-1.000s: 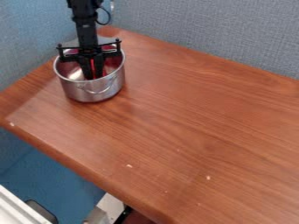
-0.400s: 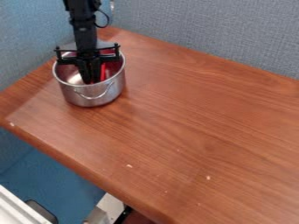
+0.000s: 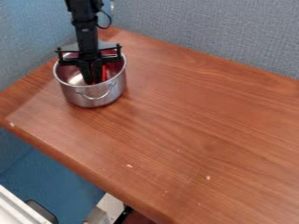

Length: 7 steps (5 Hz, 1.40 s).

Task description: Put the red object in the metal pot

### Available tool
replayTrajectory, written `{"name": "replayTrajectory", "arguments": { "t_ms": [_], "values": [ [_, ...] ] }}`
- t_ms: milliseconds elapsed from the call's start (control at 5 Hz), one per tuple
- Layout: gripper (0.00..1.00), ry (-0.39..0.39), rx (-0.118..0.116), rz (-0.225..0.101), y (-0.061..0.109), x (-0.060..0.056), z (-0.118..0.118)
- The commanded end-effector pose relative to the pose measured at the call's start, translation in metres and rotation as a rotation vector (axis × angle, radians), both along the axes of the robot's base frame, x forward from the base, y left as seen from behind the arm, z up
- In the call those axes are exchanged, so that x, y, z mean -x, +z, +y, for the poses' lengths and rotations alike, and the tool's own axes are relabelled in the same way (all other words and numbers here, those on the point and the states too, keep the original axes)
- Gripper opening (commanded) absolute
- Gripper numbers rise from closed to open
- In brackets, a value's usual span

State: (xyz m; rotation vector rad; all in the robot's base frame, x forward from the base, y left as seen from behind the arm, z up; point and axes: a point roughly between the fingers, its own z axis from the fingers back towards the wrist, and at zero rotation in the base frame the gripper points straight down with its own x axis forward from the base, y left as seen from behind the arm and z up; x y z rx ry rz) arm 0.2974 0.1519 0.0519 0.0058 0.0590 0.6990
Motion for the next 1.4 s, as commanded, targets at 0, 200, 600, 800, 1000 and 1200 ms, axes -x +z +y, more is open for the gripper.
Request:
{"name": "replayTrajectory", "arguments": {
  "t_ms": [0, 200, 600, 800, 1000, 1200],
  "values": [
    [0.00, 0.040, -0.014, -0.039, 0.017, -0.009, -0.014],
    [0.00, 0.095, -0.010, -0.038, 0.021, -0.013, -0.019],
    [0.00, 0.096, -0.010, -0.030, 0.033, -0.022, -0.022],
    [0.00, 0.081, -0.005, -0.004, 0.043, -0.026, -0.024],
    [0.00, 0.079, 0.017, 0.031, 0.069, -0.021, -0.023],
    [0.00, 0.085, 0.023, 0.030, 0.088, -0.014, -0.020]
  ]
}}
